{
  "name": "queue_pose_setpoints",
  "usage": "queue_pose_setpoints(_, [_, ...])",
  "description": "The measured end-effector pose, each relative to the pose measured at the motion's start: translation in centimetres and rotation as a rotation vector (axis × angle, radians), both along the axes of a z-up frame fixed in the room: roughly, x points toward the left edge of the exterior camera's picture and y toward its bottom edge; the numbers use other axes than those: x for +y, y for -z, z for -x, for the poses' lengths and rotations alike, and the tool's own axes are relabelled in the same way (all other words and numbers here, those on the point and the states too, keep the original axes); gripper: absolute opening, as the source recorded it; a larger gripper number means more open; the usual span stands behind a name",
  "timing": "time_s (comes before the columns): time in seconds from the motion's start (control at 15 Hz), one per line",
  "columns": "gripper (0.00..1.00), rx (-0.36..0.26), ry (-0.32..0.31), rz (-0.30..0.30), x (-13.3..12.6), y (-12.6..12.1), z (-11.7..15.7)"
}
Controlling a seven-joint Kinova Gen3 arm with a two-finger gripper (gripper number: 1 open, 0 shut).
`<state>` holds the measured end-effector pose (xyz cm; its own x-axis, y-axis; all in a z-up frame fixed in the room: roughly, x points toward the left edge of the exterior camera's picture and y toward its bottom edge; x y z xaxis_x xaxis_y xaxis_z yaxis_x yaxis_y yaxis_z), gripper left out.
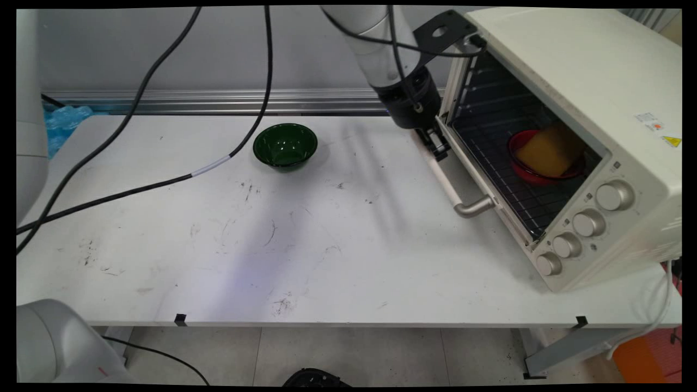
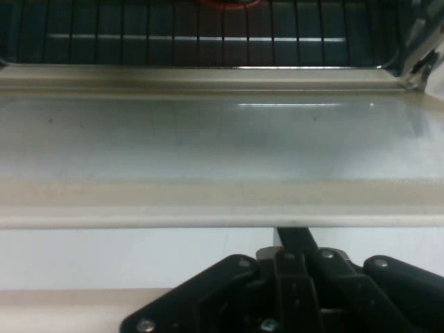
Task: Open the oven
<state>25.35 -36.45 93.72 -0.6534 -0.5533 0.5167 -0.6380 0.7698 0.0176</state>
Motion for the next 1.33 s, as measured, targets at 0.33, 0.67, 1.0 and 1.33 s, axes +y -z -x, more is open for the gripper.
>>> queue_pose_setpoints(0.33, [0.00, 0.013, 0.014, 0.016, 1.0, 1.7, -1.4])
queue_pose_setpoints(0.67, [0.00, 0.045, 0.012, 0.031, 1.7, 3.7, -2.3])
queue_pose_setpoints(1.0, [0.00, 0.080, -0.001, 0.046, 2.3, 5.4, -3.4])
queue_pose_setpoints(1.33, [0.00, 0.109, -0.015, 0.052, 3.0, 6.7, -4.4])
